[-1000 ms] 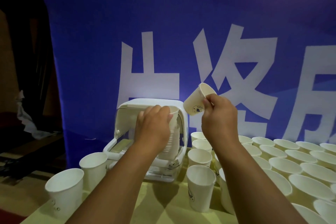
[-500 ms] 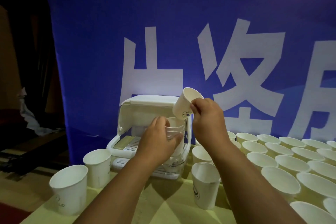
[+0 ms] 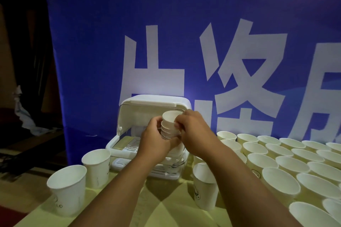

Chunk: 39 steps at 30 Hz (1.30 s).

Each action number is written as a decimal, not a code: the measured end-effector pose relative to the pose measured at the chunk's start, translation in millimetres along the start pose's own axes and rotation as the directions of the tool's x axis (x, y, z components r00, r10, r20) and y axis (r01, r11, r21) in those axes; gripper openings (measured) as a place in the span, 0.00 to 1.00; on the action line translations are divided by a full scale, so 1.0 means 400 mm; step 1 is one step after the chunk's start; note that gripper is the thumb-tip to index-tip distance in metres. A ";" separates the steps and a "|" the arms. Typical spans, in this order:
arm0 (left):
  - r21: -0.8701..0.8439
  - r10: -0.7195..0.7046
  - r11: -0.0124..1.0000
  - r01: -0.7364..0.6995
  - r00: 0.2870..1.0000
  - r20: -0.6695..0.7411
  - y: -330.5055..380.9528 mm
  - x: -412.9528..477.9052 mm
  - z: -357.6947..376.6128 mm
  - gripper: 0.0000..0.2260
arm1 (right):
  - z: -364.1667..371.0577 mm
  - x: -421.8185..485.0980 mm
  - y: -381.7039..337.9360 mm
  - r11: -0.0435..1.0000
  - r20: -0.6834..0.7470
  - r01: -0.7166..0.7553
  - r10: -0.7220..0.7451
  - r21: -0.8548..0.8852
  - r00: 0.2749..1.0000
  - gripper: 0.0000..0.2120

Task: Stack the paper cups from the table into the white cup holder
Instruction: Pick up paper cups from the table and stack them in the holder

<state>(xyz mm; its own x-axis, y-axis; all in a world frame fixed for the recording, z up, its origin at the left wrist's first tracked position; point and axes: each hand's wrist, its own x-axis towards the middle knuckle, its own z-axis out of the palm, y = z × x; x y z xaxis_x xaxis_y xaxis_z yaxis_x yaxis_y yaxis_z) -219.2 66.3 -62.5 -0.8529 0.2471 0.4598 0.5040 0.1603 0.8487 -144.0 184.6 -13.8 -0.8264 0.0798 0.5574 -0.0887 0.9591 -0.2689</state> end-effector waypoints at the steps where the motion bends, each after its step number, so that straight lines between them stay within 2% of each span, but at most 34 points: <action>1: 0.002 0.010 1.000 -0.010 1.000 0.003 0.000 0.000 -0.002 0.31 | 0.010 0.000 0.003 1.000 0.012 -0.017 0.017 0.013 1.000 0.08; 8: -0.027 -0.006 1.000 0.009 0.996 0.093 0.001 0.005 -0.024 0.31 | 0.036 0.004 -0.004 0.901 -0.058 -0.281 0.317 0.329 0.947 0.21; 12: -0.024 -0.082 0.996 0.089 0.971 0.223 -0.003 0.014 -0.059 0.33 | 0.050 0.004 -0.005 0.829 0.006 -0.395 0.428 0.396 0.904 0.23; 15: -0.006 -0.127 0.991 0.133 0.958 0.257 0.000 0.016 -0.074 0.31 | 0.077 0.005 -0.007 0.727 0.123 -0.466 0.474 0.505 0.872 0.24; 19: 0.022 -0.128 0.992 0.126 0.971 0.203 -0.002 0.028 -0.090 0.31 | 0.082 0.040 -0.022 0.647 0.230 -0.508 0.468 0.569 0.853 0.21; 24: -0.039 -0.212 0.977 0.211 0.976 -0.046 -0.022 0.053 -0.109 0.30 | 0.138 0.108 -0.049 0.452 0.439 -0.539 0.312 0.711 0.842 0.17; 28: -0.031 -0.226 0.974 0.224 0.959 -0.171 -0.042 0.069 -0.115 0.23 | 0.211 0.163 -0.065 0.408 0.445 -0.543 0.315 0.734 0.838 0.15; 31: -0.110 -0.280 0.959 0.261 0.930 -0.236 -0.067 0.083 -0.123 0.20 | 0.265 0.209 -0.073 0.406 0.439 -0.554 0.347 0.727 0.829 0.17; 34: -0.219 -0.346 0.929 0.298 0.910 -0.227 -0.076 0.091 -0.131 0.19 | 0.301 0.247 -0.081 0.386 0.424 -0.543 0.353 0.746 0.834 0.16; 39: -0.359 -0.405 0.864 0.353 0.911 -0.076 -0.096 0.115 -0.150 0.21 | 0.343 0.297 -0.082 0.367 0.364 -0.513 0.404 0.776 0.839 0.14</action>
<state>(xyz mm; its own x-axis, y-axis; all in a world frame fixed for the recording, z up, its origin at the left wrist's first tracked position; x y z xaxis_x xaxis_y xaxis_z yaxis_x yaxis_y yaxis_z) -285.9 14.3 -58.4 -0.9915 0.0879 0.0956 0.0850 -0.1175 0.9894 -315.6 125.4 -46.5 -0.9316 0.3560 0.0735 -0.0401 0.1005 -0.9941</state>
